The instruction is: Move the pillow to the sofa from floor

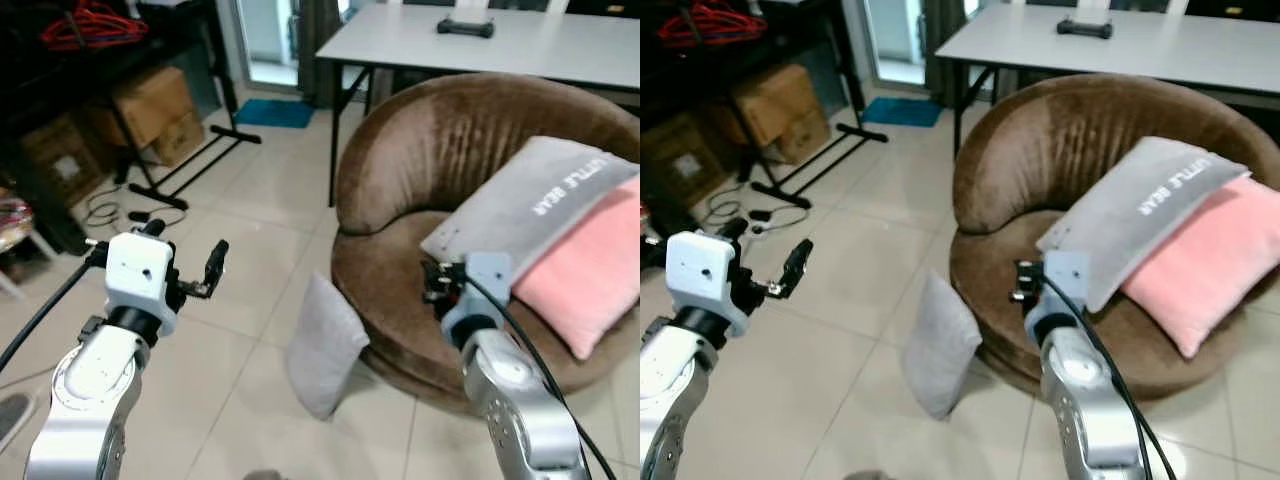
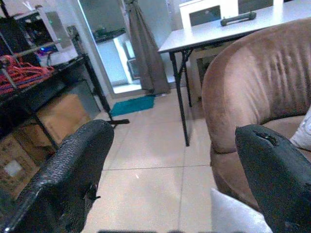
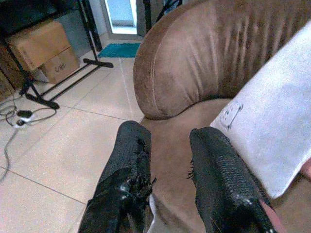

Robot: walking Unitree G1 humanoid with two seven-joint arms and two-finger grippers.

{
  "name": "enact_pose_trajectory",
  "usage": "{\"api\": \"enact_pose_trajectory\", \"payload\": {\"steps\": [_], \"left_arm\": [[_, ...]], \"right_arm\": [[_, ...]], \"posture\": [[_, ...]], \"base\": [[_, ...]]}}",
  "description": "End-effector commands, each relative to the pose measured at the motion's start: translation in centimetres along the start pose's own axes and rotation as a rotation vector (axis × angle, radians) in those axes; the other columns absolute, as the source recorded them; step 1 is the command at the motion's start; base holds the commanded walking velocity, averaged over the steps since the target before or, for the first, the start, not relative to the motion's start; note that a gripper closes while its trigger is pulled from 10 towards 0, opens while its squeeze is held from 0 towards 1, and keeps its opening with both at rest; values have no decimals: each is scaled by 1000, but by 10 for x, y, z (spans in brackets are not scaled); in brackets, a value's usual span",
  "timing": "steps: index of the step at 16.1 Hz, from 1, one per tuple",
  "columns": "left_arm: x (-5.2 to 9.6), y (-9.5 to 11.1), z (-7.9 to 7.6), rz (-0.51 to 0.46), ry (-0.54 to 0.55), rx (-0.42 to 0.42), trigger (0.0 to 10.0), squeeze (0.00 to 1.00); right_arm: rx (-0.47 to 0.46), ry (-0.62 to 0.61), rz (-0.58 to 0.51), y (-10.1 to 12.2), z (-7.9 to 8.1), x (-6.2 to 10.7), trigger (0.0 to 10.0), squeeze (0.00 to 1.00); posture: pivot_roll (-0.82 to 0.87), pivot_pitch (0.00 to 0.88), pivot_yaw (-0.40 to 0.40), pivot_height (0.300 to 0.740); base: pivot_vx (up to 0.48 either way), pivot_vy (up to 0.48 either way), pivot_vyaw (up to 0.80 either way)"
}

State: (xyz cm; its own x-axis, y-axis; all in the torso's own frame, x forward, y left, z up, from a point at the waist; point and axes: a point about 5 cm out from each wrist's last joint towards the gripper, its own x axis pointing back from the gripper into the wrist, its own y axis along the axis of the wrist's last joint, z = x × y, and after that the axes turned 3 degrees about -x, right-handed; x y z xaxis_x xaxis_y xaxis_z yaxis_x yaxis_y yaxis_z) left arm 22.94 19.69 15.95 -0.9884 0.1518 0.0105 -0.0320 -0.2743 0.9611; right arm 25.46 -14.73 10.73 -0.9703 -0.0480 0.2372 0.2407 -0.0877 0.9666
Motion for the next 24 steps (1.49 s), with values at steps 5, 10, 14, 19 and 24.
{"api": "enact_pose_trajectory", "payload": {"steps": [5,10,14,19,24], "left_arm": [[3,-7,0,20,-9,-32,10000,0],[7,-6,4,16,7,-44,10000,0],[6,-5,3,9,8,-43,10000,0],[6,-5,3,6,2,-45,10000,0],[6,-4,2,3,-1,-45,10000,0]], "right_arm": [[22,29,-33,10,10,-10,10000,0],[20,44,-27,11,14,-18,10000,0],[77,57,-15,9,16,-20,10000,0],[77,61,-18,9,16,-22,10000,0],[64,51,-25,9,15,-23,10000,0]], "posture": [[137,0,11,740],[155,0,-14,740],[155,0,-15,740],[155,0,-24,740],[154,0,-21,740]], "base": [[300,0,570],[303,0,0],[307,0,309],[312,0,480],[310,0,0]]}}
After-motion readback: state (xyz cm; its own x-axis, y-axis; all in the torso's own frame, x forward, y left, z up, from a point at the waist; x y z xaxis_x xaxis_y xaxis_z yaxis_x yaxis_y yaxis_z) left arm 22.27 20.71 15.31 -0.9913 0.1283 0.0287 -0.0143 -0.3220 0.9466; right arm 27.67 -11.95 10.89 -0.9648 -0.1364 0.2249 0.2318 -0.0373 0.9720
